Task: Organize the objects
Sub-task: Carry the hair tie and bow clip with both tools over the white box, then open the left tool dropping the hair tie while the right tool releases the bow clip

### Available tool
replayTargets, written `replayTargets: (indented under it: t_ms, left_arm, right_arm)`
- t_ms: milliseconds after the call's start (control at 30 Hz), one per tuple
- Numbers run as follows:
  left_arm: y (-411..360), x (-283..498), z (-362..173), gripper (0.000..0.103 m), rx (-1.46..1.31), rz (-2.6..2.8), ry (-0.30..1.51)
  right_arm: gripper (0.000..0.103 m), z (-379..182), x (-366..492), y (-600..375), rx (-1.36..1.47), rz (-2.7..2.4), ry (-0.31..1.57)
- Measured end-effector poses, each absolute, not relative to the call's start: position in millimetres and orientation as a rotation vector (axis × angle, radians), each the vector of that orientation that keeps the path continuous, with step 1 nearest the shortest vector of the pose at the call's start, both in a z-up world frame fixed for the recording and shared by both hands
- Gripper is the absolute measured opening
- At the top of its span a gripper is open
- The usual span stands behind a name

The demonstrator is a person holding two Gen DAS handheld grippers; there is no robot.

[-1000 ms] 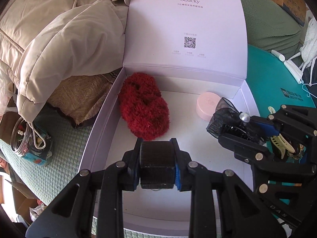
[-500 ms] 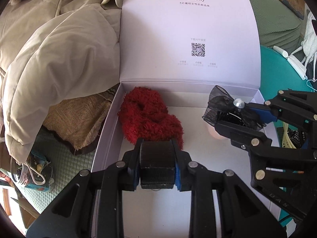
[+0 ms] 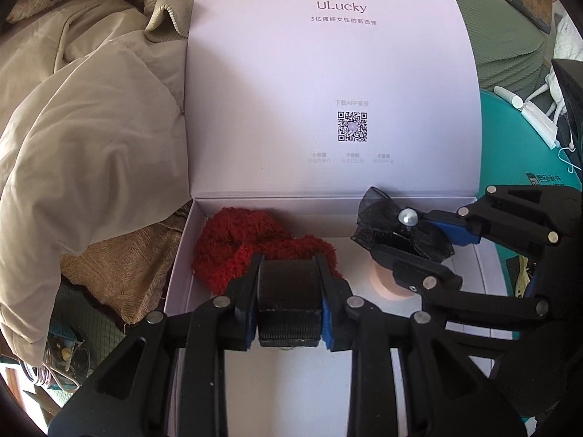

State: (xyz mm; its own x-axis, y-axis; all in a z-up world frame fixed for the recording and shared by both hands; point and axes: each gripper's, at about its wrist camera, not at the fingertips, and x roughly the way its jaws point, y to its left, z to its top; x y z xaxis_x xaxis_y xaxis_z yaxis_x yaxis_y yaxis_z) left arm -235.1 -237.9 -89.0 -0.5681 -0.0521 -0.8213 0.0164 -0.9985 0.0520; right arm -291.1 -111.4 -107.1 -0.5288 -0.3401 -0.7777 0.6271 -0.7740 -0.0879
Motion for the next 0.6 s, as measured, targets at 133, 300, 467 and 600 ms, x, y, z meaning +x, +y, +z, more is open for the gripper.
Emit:
replayTargets:
  t_ms: [133, 300, 467, 600]
  left_arm:
    - [-238.6, -240.0, -91.9, 0.025, 1.441, -2.745, -0.053]
    - [-239.6, -244.5, -95.5, 0.027, 1.455, -2.726, -0.038]
    - [-236.5, -245.5, -97.6, 0.05, 1.473, -2.708, -0.041]
    - [-234.6, -243.4, -96.0, 0.055, 1.449, -2.697, -0.068]
  right_arm:
    - [0.024, -112.0, -295.4, -112.5, 1.073, -2.287, 0.481]
    - [0.025, -116.4, -299.4, -112.3, 1.102, -2.297, 0.488]
    - [0.038, -116.9, -299.4, -112.0, 1.122, -2.279, 0.48]
    - [0.044, -113.7, -297.8, -112.0, 1.121, -2.287, 0.488]
